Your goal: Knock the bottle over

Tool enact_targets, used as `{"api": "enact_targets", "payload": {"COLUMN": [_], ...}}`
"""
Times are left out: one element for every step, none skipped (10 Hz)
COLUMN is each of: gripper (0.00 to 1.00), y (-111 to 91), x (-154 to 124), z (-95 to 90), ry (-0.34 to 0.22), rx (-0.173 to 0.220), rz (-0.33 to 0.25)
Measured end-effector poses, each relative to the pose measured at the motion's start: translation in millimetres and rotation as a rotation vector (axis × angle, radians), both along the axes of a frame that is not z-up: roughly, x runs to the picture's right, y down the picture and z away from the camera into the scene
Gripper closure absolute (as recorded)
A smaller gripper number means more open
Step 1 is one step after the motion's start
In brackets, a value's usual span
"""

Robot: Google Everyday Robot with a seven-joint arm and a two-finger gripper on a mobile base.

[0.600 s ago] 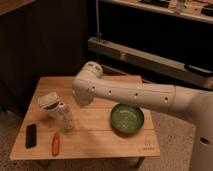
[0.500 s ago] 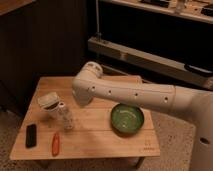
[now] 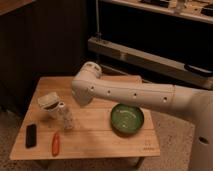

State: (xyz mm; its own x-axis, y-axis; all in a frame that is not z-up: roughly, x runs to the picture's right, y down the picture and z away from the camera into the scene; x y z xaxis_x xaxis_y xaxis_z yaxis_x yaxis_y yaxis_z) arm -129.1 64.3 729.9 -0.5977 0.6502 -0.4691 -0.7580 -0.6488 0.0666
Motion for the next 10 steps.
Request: {"api": "enact_targets", "payload": {"gripper": [0.86,0.86,0.86,0.86,0.86,0.86,0.86,0.86,0.86,0.86], "y": [-0.4,-1.2,-2.4,-3.0,-3.7,-5.0,-6.9,-7.9,-7.8,-8.0], "x": [0.7,4.1,6.3,8.2,7.3,3.1,-5.8,-14.2,-25.9,-29.5], "z": [0.0,1.8,3.0,3.9,5.6,8.5,12.3,14.7,17.6,19.3], "ry": [0.005,0.026,0.055,0.085,0.122,0.166,0.201,0.217,0.244,0.262], "rx": [-0.003,-0.018,-0.037,-0.057,-0.079,-0.104,-0.123,-0.133,-0.152,-0.162], "rz": [0.009,0.059,0.126,0.185,0.249,0.325,0.382,0.412,0.48,0.543]}}
